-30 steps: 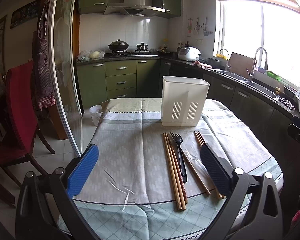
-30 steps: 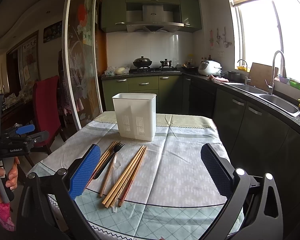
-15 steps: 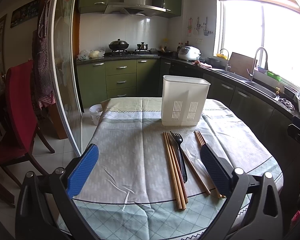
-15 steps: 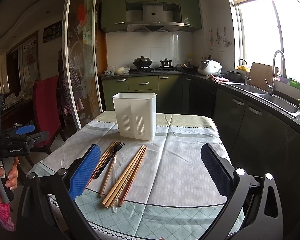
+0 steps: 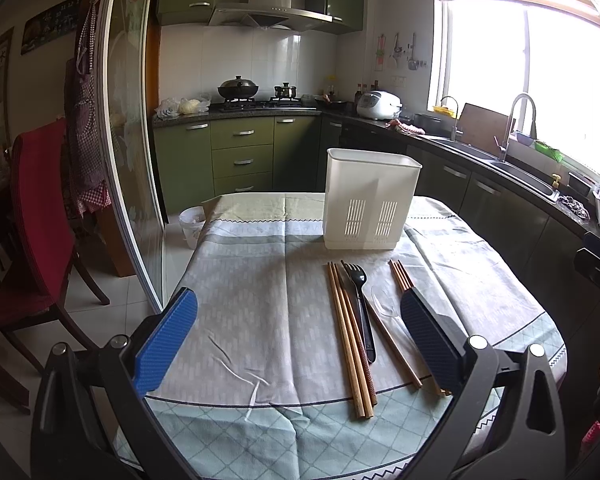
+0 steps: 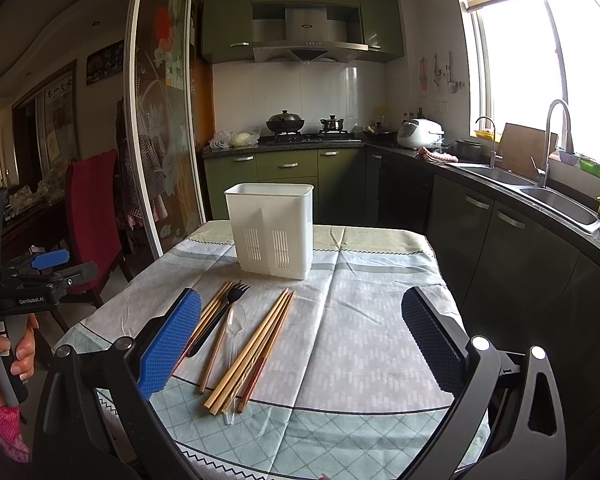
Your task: Organize utensils
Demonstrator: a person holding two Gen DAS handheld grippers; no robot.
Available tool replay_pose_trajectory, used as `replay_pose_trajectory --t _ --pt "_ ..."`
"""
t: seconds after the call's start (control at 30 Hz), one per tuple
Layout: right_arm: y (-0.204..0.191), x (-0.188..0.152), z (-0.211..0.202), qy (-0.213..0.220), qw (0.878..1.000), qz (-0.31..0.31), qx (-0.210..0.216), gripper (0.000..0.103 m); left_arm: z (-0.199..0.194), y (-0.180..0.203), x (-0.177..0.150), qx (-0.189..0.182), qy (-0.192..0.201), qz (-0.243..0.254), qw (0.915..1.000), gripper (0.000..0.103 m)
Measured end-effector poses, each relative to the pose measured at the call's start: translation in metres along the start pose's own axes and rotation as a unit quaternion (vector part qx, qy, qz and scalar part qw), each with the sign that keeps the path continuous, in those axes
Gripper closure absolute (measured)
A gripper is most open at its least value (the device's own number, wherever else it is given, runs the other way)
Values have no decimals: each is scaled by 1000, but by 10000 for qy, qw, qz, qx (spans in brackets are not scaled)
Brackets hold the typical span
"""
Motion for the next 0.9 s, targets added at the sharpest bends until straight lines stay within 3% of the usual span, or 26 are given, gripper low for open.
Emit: replay_pose_trajectory --t 0.9 --pt "-1 1 1 -12 10000 2 3 4 -1 -4 0 28 -27 -9 10000 6"
Point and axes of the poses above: each gripper's, at about its wrist camera, not at the fingertips, and z roughly the way its jaws point, y to its right, x to its top, the point moved 2 cm from there along z, roughly the way its jaws point, and after that the axes turned 1 degree about -x, right-handed, at the moved point
